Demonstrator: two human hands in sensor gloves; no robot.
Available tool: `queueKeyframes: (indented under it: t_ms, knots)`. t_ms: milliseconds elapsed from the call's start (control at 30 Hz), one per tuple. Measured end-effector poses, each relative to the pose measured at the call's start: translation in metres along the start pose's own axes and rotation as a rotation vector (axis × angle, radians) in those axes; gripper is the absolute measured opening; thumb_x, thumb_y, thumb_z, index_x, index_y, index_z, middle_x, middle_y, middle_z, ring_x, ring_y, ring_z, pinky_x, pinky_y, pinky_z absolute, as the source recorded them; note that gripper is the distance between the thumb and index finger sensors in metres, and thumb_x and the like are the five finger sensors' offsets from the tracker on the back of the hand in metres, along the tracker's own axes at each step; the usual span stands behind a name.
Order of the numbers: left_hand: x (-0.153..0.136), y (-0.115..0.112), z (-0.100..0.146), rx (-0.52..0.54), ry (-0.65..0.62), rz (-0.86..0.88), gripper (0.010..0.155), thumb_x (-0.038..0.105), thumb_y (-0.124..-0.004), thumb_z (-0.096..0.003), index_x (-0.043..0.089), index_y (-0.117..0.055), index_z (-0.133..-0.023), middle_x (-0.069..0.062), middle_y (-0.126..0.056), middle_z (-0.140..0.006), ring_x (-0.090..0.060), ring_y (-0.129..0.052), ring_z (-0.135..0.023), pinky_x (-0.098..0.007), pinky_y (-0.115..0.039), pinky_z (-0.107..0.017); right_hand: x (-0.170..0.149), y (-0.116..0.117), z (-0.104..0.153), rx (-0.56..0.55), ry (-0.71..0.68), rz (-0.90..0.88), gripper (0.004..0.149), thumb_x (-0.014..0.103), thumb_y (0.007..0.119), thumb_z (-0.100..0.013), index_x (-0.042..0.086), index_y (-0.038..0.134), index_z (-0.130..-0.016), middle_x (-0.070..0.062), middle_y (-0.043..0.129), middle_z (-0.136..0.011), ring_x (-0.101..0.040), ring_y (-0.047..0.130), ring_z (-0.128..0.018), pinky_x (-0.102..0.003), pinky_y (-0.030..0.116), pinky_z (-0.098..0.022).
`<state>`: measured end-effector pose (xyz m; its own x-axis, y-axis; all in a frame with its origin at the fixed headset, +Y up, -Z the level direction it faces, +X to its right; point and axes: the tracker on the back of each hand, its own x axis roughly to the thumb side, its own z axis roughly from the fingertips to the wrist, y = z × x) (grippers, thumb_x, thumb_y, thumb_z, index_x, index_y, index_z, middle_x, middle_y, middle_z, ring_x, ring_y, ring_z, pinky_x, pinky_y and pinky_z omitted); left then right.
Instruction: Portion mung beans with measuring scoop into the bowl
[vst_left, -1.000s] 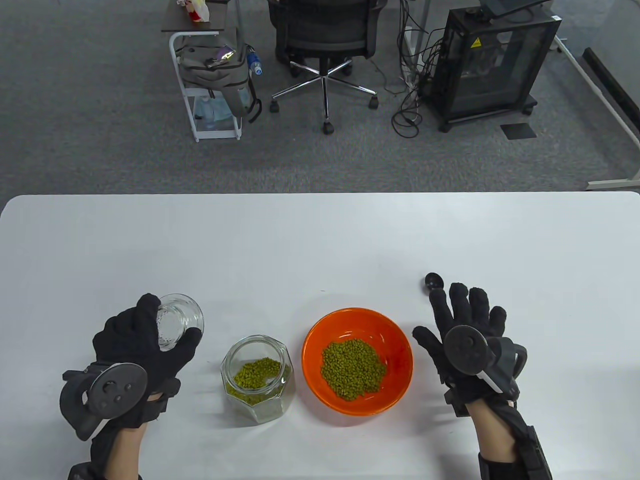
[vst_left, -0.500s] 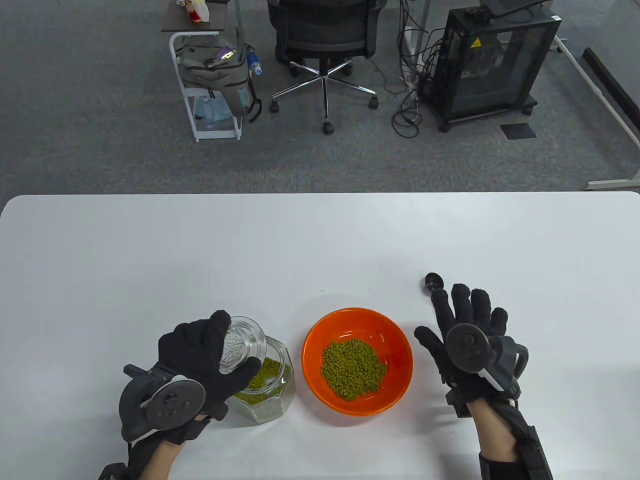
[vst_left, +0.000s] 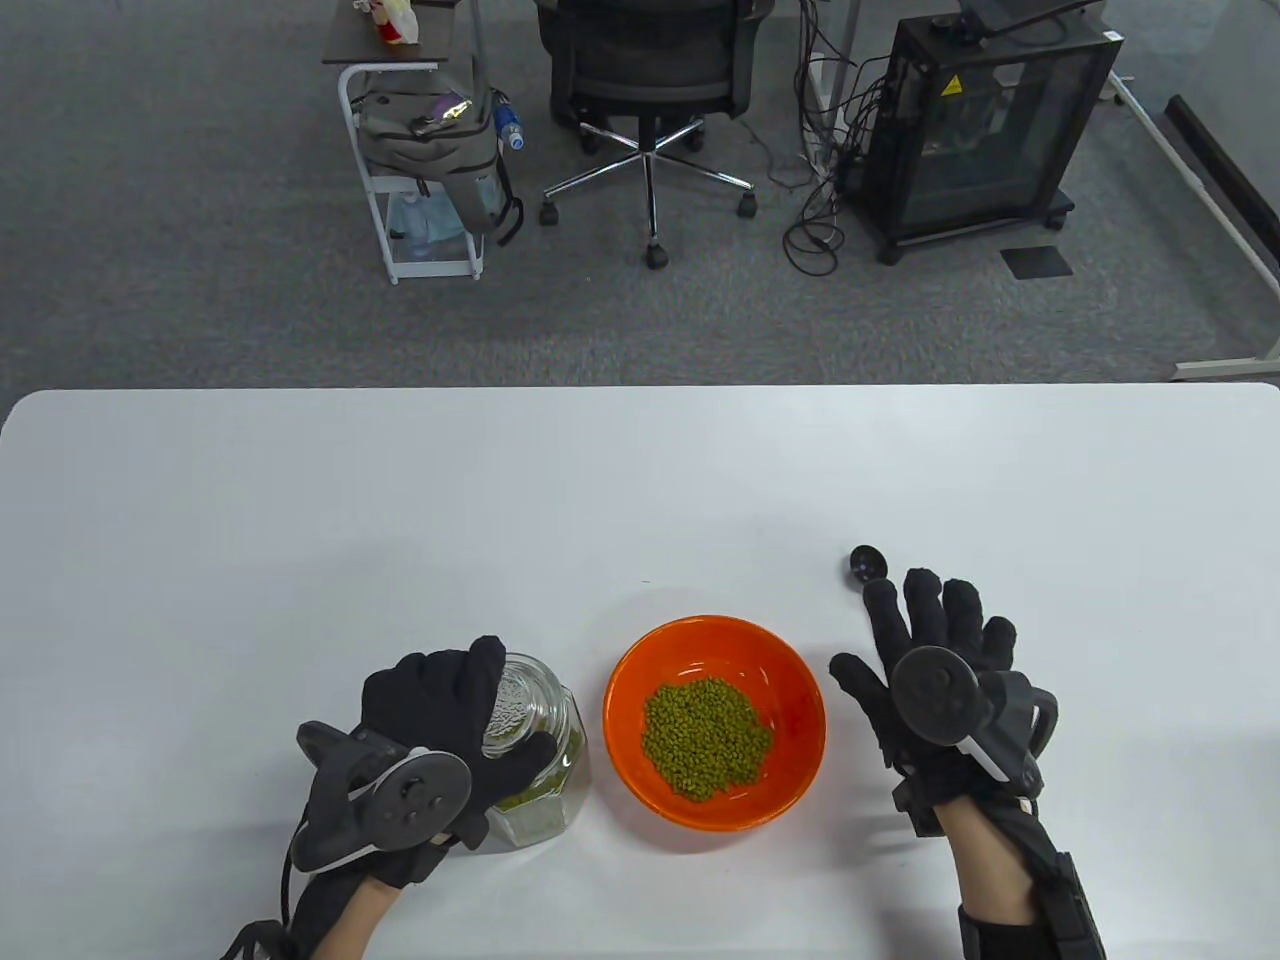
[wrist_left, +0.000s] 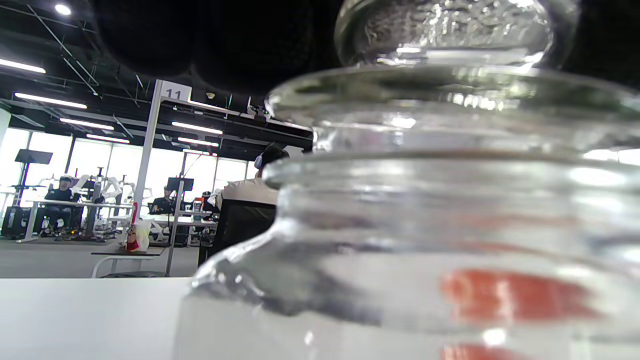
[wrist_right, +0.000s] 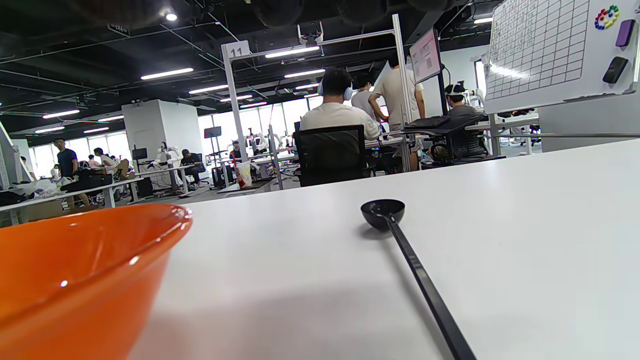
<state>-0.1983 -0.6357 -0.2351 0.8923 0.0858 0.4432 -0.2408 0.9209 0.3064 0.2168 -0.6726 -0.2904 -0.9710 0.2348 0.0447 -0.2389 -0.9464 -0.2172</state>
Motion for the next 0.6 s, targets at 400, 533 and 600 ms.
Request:
queueKeyframes:
  t_ms: [400,533,600]
  knots:
    - [0.0002,-0.0050,-0.0033,-0.055,0.009,-0.005,0.097,0.079,-0.088,-0.0417,0.004,-0.072,-0.101,-0.021,-0.088,-0.083,-0.035,-0.094,-0.051,-0.062,-0.078,-0.054,0.0001,0.0011,0.0001,0.010,-0.001,0.002,0.080,0.066,0.065,-0.044,0.030,0.042,-0.111,-0.015,0.038,-0.121,-0.053,0.038,-0.108,-0.077,0.035,-0.071]
    - [-0.0024,-0.0079,-0.0042,-0.071,0.016,0.007,0.096,0.079,-0.086,-0.0422,0.003,-0.072,-0.100,-0.021,-0.088,-0.083,-0.034,-0.094,-0.051,-0.062,-0.078,-0.054,0.0004,0.0012,0.0002,0.011,-0.003,0.003,0.080,0.066,0.065,-0.044,0.029,0.042,-0.111,-0.015,0.038,-0.121,-0.053,0.038,-0.108,-0.077,0.035,-0.071]
    - [-0.0027,-0.0081,-0.0041,-0.067,0.016,0.012,0.096,0.079,-0.086,-0.0422,0.004,-0.072,-0.101,-0.021,-0.088,-0.083,-0.034,-0.093,-0.051,-0.062,-0.077,-0.054,0.0006,0.0013,0.0001,0.010,-0.006,0.004,0.080,0.066,0.065,-0.044,0.029,0.042,-0.111,-0.015,0.038,-0.121,-0.053,0.038,-0.108,-0.076,0.035,-0.071]
